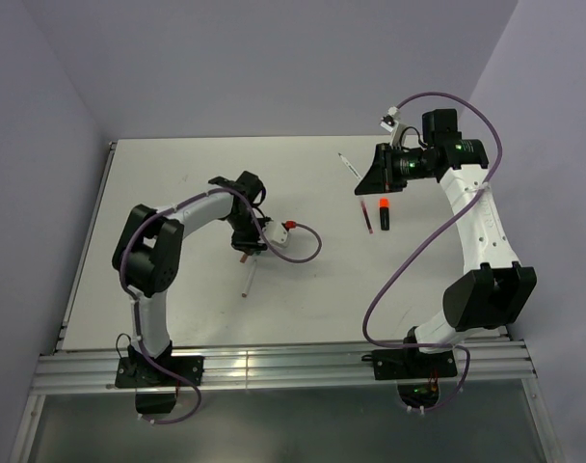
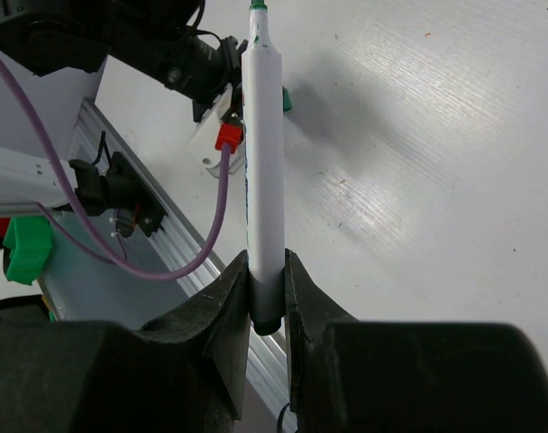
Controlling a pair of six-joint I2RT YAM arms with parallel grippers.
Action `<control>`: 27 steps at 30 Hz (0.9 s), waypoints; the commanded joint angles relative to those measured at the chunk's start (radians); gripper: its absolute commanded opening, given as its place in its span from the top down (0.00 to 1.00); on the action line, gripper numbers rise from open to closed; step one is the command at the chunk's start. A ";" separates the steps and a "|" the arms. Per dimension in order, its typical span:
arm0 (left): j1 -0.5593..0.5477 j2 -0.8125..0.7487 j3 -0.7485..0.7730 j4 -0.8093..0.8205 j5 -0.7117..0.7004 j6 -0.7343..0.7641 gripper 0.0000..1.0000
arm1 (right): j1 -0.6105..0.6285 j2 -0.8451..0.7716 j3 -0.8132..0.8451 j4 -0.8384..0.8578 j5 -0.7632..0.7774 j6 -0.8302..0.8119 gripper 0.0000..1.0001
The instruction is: Insert the pens into the pen caps
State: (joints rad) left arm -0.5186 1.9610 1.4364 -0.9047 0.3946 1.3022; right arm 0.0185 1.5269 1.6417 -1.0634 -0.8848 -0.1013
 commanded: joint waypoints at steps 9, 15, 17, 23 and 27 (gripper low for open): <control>-0.012 0.070 0.025 0.046 -0.040 0.043 0.66 | -0.008 -0.042 -0.010 0.020 -0.011 -0.005 1.00; -0.020 0.068 0.016 0.070 -0.051 0.026 0.87 | -0.008 -0.043 0.003 0.022 -0.017 -0.008 1.00; -0.032 0.056 0.007 0.084 -0.075 0.014 0.93 | -0.008 -0.045 0.010 0.022 -0.022 -0.009 1.00; -0.043 -0.100 0.019 0.148 -0.111 -0.084 1.00 | -0.009 -0.066 0.066 0.023 -0.025 -0.054 1.00; -0.041 -0.310 -0.057 0.269 -0.151 -0.078 1.00 | -0.009 -0.091 0.072 0.037 -0.103 -0.113 1.00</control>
State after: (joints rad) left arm -0.5617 1.8675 1.4002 -0.7345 0.2672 1.2343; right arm 0.0166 1.5059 1.6646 -1.0615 -0.9096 -0.1528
